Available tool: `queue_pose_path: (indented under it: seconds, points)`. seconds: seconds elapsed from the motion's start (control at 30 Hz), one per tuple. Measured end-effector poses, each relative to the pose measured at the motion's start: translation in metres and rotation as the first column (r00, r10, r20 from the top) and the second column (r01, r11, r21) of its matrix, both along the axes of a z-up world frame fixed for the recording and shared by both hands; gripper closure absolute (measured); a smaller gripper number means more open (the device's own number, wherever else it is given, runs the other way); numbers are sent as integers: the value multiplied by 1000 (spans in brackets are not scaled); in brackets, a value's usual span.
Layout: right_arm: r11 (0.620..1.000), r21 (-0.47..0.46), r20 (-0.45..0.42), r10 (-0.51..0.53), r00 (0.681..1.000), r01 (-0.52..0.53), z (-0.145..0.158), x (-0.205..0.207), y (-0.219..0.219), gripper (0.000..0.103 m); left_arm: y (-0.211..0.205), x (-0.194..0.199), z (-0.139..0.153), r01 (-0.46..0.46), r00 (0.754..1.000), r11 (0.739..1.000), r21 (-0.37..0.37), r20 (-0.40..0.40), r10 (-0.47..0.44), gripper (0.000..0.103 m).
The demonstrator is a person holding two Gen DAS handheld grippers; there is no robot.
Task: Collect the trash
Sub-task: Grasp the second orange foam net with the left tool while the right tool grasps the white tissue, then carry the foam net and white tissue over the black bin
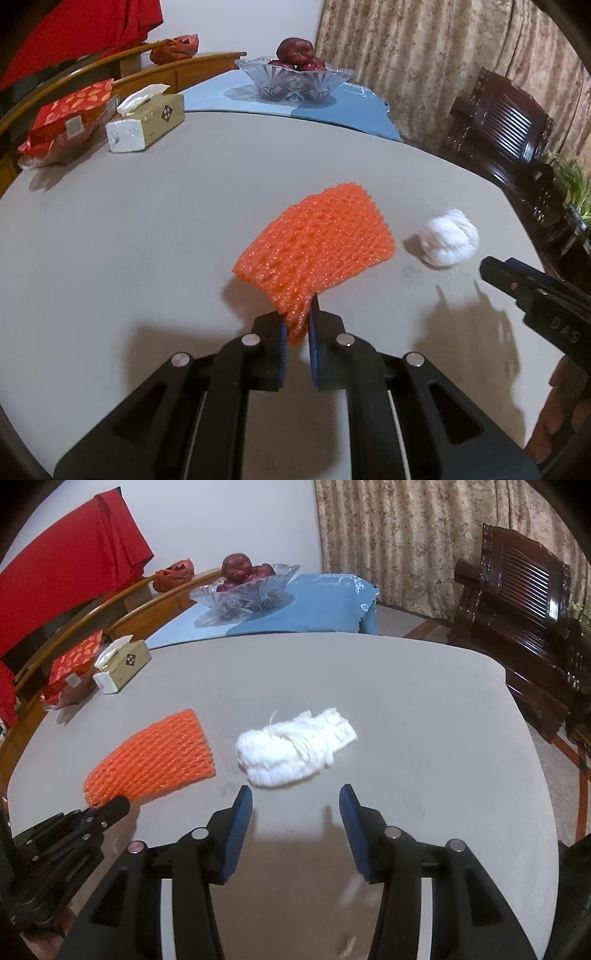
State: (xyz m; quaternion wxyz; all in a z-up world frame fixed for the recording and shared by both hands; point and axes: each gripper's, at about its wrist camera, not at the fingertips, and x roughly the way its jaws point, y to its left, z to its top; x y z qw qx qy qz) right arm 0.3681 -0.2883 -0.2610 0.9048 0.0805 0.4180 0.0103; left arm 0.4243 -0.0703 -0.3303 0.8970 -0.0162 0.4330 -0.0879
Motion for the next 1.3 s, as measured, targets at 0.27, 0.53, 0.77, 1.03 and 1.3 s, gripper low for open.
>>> queue_pose_path:
  seconds: [0.27,0.53,0.77,1.03,1.3]
  points:
    - [1000,-12,-23,9,1000,-10,-10,29,11,54,13,22,-8,1,1000,1000,13,-9,-1,94]
    - [1000,-4,-37,1,999,-1,-28,40,12,77,20,25,-10,-4,1000,1000,1,-24,4,94]
    - [999,26,-7,29,1000,-29,-15,34,8,90,18,19,-8,-3,1000,1000,-6,-22,3,94]
    - [999,36,19,34,999,-35,14,5,-1,90,3,-9,16,1,1000,1000,1,0,-1,94]
    - [1000,25,29,8,1000,-9,43,-47,-28,90,-26,-61,47,37,999,999,1,31,-37,94]
